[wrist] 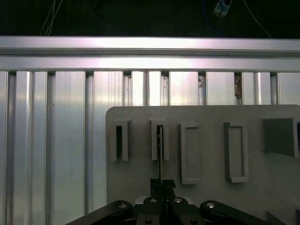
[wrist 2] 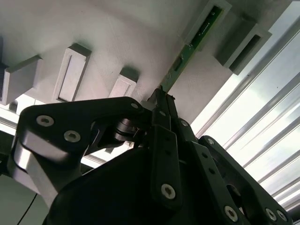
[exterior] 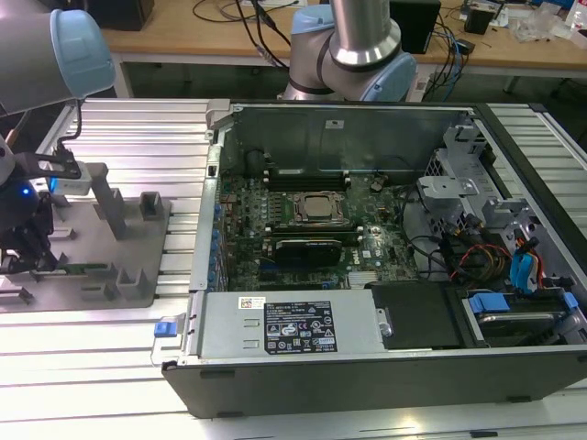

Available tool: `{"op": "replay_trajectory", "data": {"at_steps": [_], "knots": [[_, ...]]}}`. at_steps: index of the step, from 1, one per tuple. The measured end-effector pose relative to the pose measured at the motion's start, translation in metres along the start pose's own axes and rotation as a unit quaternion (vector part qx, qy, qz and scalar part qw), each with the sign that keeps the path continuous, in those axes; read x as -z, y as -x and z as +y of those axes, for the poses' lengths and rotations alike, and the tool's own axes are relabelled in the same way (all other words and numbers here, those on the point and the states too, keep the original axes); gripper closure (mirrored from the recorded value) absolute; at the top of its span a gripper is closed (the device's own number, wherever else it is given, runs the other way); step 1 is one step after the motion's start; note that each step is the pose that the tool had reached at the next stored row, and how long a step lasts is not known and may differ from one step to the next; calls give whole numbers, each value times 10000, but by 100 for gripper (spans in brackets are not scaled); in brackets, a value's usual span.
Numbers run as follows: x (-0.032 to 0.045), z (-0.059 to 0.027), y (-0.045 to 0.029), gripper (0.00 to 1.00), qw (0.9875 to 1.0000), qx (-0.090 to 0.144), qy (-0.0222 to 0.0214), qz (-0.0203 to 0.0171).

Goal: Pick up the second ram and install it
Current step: 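Pick up the second ram and move it above second insertion slot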

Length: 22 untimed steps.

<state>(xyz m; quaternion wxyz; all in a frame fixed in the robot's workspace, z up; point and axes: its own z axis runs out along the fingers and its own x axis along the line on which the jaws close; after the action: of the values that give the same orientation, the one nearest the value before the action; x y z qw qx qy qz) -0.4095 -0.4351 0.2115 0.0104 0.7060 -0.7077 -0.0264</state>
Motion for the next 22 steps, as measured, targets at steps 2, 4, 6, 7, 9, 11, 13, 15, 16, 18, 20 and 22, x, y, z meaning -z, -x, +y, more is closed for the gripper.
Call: {"op": "replay_trajectory", "data": {"at_steps": [2, 4, 6, 7, 9, 11, 13, 15, 16, 18, 20, 22], "knots": [[1, 0, 0, 91, 10000, 0, 0, 0], [36, 2, 1, 91, 10000, 0, 0, 0], [65, 4, 2, 91, 10000, 0, 0, 0], [80, 4, 2, 91, 10000, 0, 0, 1], [136, 7, 3, 91, 10000, 0, 0, 0], [184, 10, 4, 91, 10000, 0, 0, 0], [248, 12, 6, 91, 10000, 0, 0, 0], [313, 14, 7, 91, 10000, 0, 0, 1], [390, 15, 9, 91, 10000, 0, 0, 1], [460, 14, 11, 91, 10000, 0, 0, 0], [518, 14, 12, 91, 10000, 0, 0, 0], [564, 13, 13, 91, 10000, 0, 0, 0]]}}
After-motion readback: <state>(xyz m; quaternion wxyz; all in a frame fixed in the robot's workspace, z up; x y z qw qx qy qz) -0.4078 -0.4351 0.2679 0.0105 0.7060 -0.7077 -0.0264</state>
